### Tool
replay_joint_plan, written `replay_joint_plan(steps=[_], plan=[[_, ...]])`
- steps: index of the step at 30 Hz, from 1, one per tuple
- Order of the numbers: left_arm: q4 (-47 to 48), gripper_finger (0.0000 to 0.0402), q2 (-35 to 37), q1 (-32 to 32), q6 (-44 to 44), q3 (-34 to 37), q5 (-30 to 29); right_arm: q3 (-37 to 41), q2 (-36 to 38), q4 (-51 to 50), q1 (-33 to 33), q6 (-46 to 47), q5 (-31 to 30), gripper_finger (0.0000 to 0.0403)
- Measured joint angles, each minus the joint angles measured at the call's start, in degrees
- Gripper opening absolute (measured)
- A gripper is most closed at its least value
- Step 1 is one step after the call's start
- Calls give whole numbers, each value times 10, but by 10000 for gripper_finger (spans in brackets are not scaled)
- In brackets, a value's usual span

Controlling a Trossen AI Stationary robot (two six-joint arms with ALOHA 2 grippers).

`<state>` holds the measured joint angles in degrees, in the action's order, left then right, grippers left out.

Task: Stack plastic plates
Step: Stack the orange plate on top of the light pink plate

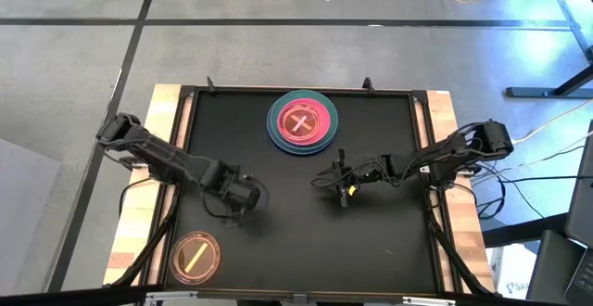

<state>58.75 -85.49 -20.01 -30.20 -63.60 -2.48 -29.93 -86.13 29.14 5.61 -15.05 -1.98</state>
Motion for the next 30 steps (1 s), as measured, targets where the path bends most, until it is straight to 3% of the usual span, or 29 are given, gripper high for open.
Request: replay_joint_plan(steps=[5, 14, 17, 23, 30], plan=[[62, 105, 0, -51, -63, 0, 13, 0, 0, 1, 0, 0, 0, 152], [55, 105, 23, -103, -143, 43, 39, 0, 0, -1, 0, 2, 0, 152], [25, 105, 75, -108, -204, 96, 71, 0, 0, -1, 0, 2, 0, 152], [-77, 105, 201, -137, -337, 212, 81, 0, 0, 2, 0, 2, 0, 152], [-168, 105, 224, -185, -433, 288, 96, 0, 0, 11, 0, 2, -6, 152]])
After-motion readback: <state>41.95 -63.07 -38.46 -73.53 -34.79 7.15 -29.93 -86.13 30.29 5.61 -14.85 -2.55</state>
